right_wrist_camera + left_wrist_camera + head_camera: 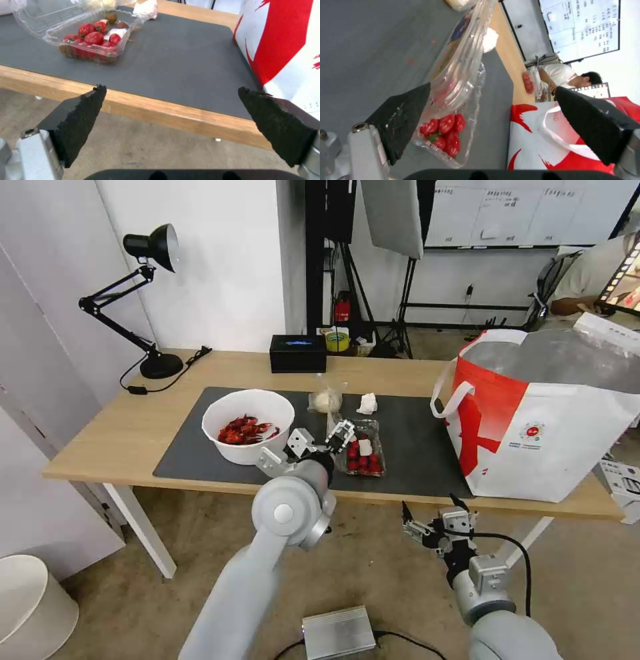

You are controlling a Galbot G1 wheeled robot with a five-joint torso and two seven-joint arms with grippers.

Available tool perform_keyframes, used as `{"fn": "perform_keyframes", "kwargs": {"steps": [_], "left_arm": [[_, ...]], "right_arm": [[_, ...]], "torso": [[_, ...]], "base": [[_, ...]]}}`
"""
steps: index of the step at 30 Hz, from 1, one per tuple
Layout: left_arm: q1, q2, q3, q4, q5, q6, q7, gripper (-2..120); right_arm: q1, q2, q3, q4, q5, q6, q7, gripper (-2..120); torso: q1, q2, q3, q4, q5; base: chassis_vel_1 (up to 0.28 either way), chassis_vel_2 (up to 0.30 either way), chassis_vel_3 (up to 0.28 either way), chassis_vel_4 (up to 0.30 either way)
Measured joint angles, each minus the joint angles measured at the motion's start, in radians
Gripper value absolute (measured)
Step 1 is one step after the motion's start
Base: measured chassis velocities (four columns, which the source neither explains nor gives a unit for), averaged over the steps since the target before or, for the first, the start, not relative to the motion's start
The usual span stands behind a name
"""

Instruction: Pick up the trash from the table and place it into the takeout bag.

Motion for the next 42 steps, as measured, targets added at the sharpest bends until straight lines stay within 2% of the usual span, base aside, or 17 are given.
{"fn": "perform_keyframes", "kwargs": {"steps": [10, 26, 30, 36, 41, 42], "left_arm": [[-0.034, 0.015, 0.026, 0.001, -0.030, 0.000, -0.003, 100], [-0.078, -0.007, 0.074, 0.007, -0.056, 0.002, -0.012, 100], [-0.081, -0.011, 0.107, 0.019, -0.004, 0.013, -0.009, 100], [-0.089, -0.004, 0.129, 0.022, 0.014, 0.024, 0.001, 100], [-0.110, 0.024, 0.158, 0.034, 0.038, 0.028, 0.013, 91], [-0.119, 0.048, 0.176, 0.040, 0.062, 0.032, 0.021, 82]], "right_arm": [[-0.002, 0.018, -0.001, -0.001, -0.009, 0.001, -0.001, 100], [-0.020, 0.021, 0.016, 0.013, -0.016, 0.002, -0.001, 100], [-0.027, 0.015, 0.027, 0.019, -0.014, 0.006, -0.001, 100], [-0.035, 0.012, 0.035, 0.026, -0.014, 0.009, -0.001, 100], [-0.044, 0.010, 0.045, 0.034, -0.014, 0.010, -0.001, 100], [-0.049, 0.009, 0.048, 0.038, -0.013, 0.011, -0.001, 100]], "torso": [[0.000, 0.000, 0.000, 0.0000, 0.0000], [0.000, 0.000, 0.000, 0.0000, 0.0000], [0.000, 0.000, 0.000, 0.0000, 0.0000], [0.000, 0.000, 0.000, 0.0000, 0.0001], [0.000, 0.000, 0.000, 0.0000, 0.0000], [0.000, 0.000, 0.000, 0.0000, 0.0000]], "base": [[0.000, 0.000, 0.000, 0.000], [0.000, 0.000, 0.000, 0.000], [0.000, 0.000, 0.000, 0.000], [0.000, 0.000, 0.000, 0.000], [0.000, 0.000, 0.000, 0.000], [0.000, 0.000, 0.000, 0.000]]}}
